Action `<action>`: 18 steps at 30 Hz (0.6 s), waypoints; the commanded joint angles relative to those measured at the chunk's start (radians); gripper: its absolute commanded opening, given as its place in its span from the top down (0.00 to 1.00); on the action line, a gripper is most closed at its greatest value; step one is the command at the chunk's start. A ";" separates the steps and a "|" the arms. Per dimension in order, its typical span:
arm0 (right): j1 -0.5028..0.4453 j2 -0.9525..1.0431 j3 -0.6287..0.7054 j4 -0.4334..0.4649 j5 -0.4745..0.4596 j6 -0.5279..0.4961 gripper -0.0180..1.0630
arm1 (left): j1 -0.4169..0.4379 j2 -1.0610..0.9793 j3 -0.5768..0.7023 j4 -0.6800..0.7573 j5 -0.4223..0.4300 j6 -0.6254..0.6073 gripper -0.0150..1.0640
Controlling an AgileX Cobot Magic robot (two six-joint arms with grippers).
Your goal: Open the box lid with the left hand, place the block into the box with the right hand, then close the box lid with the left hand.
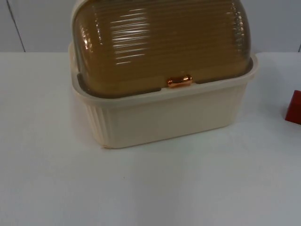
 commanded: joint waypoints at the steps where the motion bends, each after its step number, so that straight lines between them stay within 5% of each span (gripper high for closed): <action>1: 0.000 0.026 -0.007 -0.008 -0.055 -0.001 0.02 | -0.002 0.037 -0.006 0.001 -0.014 0.000 0.02; 8: 0.000 0.087 -0.007 -0.020 -0.071 -0.001 0.02 | -0.045 0.153 -0.006 -0.018 -0.010 0.079 0.02; 18: 0.000 0.097 -0.007 -0.059 -0.071 -0.001 0.02 | -0.368 0.296 -0.006 0.157 0.000 0.158 0.02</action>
